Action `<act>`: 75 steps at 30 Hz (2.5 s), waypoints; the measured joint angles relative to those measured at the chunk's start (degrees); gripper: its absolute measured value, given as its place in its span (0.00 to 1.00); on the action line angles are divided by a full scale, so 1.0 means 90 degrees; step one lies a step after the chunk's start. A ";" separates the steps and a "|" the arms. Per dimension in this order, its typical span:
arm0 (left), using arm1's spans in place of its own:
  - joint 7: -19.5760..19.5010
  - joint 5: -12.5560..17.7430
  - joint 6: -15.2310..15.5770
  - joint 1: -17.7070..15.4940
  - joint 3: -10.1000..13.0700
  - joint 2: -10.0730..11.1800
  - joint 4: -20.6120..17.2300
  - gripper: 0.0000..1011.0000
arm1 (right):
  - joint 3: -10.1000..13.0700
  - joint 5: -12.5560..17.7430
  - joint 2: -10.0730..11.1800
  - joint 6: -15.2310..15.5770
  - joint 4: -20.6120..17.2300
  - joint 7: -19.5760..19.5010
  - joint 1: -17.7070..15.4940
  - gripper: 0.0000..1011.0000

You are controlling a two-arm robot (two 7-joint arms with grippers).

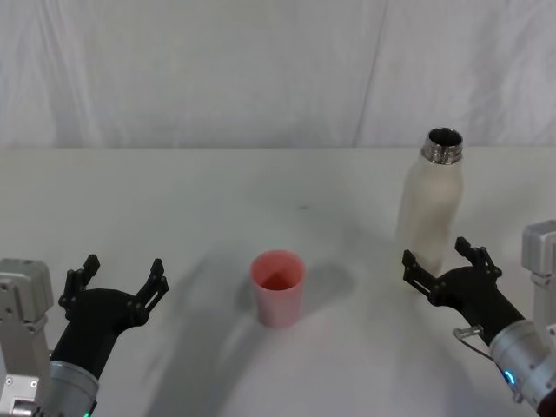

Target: Grasp the thermos with one hand and pour water into the cup lid.

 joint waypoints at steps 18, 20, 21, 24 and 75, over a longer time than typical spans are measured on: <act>0.0000 0.0000 0.0000 0.0000 0.0000 0.0000 0.0000 0.99 | 0.0186 0.0065 0.0070 -0.0211 -0.0901 -0.0170 -0.0736 0.99; 0.0000 0.0000 0.0000 0.0000 0.0000 0.0000 0.0000 0.99 | 0.0190 0.0032 0.0072 -0.0269 -0.0988 -0.0193 -0.0797 0.99; 0.0000 0.0000 0.0000 0.0000 0.0000 0.0000 0.0000 0.99 | 0.0190 -0.0015 0.0078 -0.0310 -0.1040 -0.0205 -0.0835 0.99; 0.0000 0.0000 0.0000 0.0000 0.0000 0.0000 0.0000 0.99 | 0.0190 -0.0111 0.0088 -0.0377 -0.1127 -0.0237 -0.0897 0.99; 0.0000 0.0000 0.0000 0.0000 0.0000 0.0000 0.0000 0.99 | 0.0205 -0.0654 -0.0092 -0.0671 -0.1344 -0.0460 -0.1209 0.99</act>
